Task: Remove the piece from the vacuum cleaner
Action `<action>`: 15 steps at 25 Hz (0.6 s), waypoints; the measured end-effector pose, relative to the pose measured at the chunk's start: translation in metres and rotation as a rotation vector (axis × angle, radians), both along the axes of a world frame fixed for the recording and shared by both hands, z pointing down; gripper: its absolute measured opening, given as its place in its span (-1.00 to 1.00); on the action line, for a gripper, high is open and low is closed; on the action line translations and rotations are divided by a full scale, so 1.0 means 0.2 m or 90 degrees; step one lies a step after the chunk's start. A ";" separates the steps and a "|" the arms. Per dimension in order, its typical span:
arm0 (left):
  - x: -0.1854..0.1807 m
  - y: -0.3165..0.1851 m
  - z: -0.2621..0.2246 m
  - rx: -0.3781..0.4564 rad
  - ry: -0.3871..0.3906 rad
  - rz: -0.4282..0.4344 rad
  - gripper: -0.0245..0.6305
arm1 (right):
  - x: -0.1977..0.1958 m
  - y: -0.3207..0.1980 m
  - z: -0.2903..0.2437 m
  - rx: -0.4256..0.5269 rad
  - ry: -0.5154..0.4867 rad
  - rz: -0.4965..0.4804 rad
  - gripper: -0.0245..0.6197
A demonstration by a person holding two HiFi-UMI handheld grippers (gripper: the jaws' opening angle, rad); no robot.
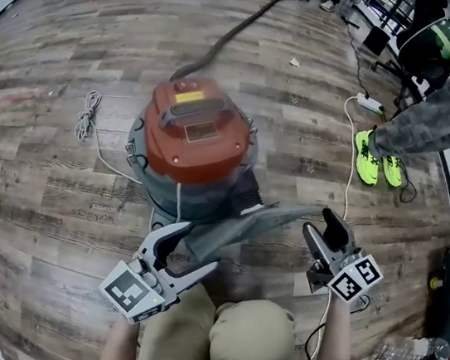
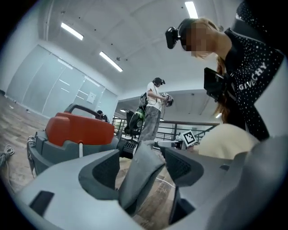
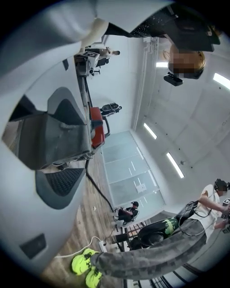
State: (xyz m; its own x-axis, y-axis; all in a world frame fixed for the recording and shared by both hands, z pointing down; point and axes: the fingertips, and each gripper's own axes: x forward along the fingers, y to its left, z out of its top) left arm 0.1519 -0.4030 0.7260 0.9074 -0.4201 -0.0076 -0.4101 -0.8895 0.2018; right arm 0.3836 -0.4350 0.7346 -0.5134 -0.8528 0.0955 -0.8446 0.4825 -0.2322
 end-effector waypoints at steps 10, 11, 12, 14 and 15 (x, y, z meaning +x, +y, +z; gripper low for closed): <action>0.14 0.00 0.02 0.042 -0.056 -0.020 -0.39 | -0.13 -0.04 -0.03 0.050 0.025 -0.162 -0.59; 0.13 -0.01 0.01 0.037 -0.051 -0.033 -0.73 | -0.12 -0.03 -0.02 0.052 0.041 -0.160 -0.71; 0.13 -0.02 0.00 0.033 -0.049 -0.039 -0.75 | -0.13 -0.01 -0.02 0.055 0.055 -0.160 -0.77; 0.13 -0.02 0.00 0.034 -0.053 -0.039 -0.77 | -0.13 0.02 -0.02 0.063 0.075 -0.163 -0.81; 0.13 -0.01 0.00 0.038 -0.057 -0.036 -0.78 | -0.14 0.04 -0.02 0.067 0.082 -0.166 -0.81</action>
